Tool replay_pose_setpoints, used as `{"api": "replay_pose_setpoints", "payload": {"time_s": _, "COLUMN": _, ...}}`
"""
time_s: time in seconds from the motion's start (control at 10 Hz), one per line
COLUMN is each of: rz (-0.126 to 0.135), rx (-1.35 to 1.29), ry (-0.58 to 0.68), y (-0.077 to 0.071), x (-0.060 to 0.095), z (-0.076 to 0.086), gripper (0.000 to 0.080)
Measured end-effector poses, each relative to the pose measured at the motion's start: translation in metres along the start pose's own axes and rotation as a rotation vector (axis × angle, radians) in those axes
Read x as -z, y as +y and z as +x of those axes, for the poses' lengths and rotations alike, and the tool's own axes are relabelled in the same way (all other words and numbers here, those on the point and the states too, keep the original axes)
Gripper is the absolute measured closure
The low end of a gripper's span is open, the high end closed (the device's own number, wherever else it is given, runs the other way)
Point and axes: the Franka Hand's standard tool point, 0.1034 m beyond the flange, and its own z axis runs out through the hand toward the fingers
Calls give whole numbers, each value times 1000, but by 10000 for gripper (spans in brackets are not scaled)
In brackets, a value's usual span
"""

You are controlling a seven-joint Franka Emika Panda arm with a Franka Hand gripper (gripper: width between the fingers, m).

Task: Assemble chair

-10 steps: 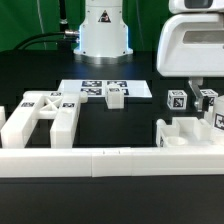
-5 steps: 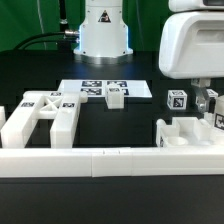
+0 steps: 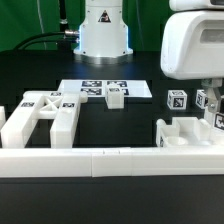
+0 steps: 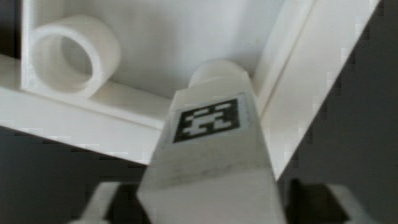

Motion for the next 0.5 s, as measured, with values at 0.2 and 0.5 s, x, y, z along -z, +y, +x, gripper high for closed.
{"api": "replay_pose_setpoints", "payload": {"time_s": 0.2, "rz": 2, "rx": -38, "ry": 0, "y": 0, "x": 0, "z": 0, "gripper": 514}}
{"api": "replay_pose_setpoints", "payload": {"time_s": 0.5, "rz": 0, "rx": -377, "ry": -1, "y": 2, "x": 0, "z": -1, "gripper": 514}}
